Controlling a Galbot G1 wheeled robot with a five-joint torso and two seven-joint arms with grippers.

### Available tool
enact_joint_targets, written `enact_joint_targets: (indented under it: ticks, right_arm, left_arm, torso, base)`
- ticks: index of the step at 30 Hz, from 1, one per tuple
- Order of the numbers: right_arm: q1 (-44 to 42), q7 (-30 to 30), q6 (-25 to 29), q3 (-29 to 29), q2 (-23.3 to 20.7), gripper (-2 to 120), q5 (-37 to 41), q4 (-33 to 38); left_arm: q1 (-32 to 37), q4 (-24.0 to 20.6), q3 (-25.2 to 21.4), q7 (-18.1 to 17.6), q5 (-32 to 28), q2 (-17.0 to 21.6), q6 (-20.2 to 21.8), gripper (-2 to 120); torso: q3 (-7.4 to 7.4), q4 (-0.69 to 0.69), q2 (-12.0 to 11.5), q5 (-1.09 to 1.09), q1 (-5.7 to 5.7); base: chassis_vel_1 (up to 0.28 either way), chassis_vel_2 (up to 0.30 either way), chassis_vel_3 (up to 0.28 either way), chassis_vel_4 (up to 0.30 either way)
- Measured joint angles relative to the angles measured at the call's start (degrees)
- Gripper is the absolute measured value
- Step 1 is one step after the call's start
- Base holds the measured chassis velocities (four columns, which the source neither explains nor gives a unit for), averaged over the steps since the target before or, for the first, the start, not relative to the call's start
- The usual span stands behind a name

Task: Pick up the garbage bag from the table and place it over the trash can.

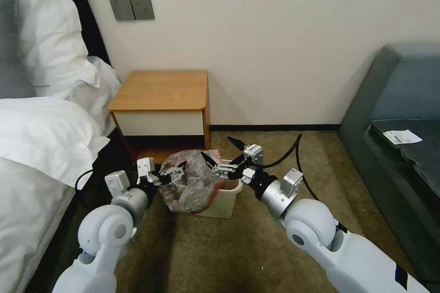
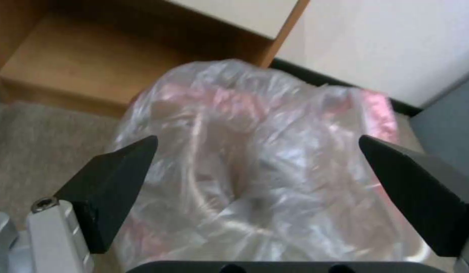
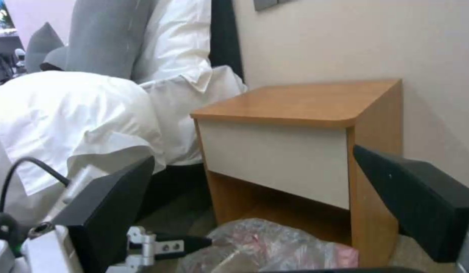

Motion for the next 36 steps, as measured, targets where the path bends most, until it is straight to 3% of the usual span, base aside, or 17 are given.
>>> enact_joint_targets:
  ticks: [28, 36]
  right_arm:
    - [-3.9, -3.8, 2.8, 2.9, 0.4, 100, -2.0, -0.2]
    - [-5.2, -3.9, 3.6, 3.5, 0.3, 100, -2.7, 0.0]
  left_arm:
    - [-2.8, 6.7, 2.9, 0.4, 2.6, -1.5, -1.1, 98]
    - [-5.4, 9.5, 3.2, -0.8, 4.1, -1.5, 1.2, 98]
  torso:
    - [0.00, 0.00, 0.0, 0.00, 0.00]
    - [0.00, 0.00, 0.0, 0.00, 0.00]
  base:
    - [0.000, 0.000, 0.000, 0.000]
    - [0.000, 0.000, 0.000, 0.000]
